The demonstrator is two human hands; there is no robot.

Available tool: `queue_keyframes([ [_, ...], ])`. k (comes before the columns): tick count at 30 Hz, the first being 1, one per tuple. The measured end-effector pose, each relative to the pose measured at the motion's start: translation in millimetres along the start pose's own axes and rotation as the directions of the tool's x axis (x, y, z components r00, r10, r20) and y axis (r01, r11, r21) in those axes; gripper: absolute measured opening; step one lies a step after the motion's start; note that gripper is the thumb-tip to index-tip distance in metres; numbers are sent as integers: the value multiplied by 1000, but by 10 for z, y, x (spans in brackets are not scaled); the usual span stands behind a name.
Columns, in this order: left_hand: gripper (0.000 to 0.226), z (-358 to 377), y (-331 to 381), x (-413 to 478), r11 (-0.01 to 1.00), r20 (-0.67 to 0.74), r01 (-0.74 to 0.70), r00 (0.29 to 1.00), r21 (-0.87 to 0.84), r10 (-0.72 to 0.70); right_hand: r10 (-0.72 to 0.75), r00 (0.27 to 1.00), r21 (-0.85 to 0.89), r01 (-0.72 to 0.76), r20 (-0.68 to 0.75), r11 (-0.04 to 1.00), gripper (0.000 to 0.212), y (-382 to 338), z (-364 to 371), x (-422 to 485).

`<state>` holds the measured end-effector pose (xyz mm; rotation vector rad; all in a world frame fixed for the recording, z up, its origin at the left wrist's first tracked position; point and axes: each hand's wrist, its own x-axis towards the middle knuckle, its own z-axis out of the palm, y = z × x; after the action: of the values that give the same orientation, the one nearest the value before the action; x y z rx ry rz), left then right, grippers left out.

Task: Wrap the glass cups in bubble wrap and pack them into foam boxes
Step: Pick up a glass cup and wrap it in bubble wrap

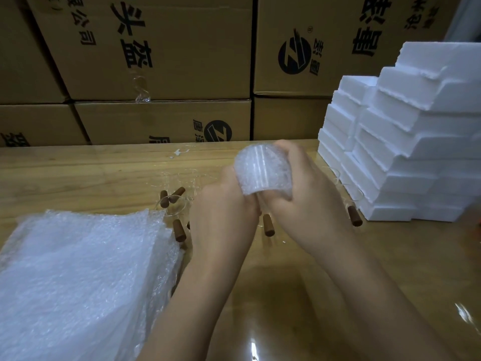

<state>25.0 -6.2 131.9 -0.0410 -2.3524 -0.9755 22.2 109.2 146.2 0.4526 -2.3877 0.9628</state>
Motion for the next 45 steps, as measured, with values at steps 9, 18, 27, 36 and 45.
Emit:
queue_keyframes([
  [9, 47, -187, 64, 12, 979, 254, -140, 962, 147, 100, 19, 991, -112, -34, -133, 993, 46, 50, -64, 19],
  [18, 43, -288, 46, 54, 992, 171, -47, 985, 118, 27, -150, 988, -124, 153, 28, 980, 62, -39, 5, -13],
  [27, 28, -156, 7, 50, 997, 31, 22, 999, 72, -25, -5, 1000, -351, 0, -13, 936, 49, -76, 4, -34],
  [36, 6, -2, 81, -41, 999, 85, -12, 996, -36, 15, -62, 974, -379, -25, -216, 925, 28, -103, -120, -25],
  [45, 37, -49, 61, 8, 867, 195, 54, 980, -495, 50, 50, 998, -311, -57, -32, 949, 20, 31, -96, 19],
])
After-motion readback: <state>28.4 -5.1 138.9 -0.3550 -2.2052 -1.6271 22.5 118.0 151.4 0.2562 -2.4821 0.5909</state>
